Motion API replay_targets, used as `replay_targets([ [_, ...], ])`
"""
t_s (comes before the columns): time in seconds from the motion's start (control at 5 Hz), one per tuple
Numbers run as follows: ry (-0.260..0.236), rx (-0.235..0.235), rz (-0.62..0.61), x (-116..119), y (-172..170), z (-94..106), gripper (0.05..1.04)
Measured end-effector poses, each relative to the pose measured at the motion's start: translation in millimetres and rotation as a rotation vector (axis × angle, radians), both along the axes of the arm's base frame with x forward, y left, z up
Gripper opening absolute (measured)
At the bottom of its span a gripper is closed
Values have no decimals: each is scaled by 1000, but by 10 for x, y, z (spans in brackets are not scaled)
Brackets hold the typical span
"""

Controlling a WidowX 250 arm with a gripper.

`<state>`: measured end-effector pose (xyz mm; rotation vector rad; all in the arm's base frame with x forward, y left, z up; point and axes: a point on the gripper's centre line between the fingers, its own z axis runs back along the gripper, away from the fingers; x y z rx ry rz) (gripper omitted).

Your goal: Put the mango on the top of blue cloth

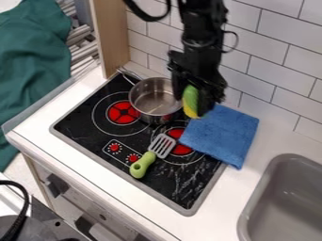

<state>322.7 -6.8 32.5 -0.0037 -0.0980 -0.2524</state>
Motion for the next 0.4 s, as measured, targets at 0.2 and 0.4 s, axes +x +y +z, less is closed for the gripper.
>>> replay_targets([
  [0.2, 35, 1, -41, 64, -79, -104, 701],
  [0.4, 67, -13, -56, 108, -105, -228, 701],
])
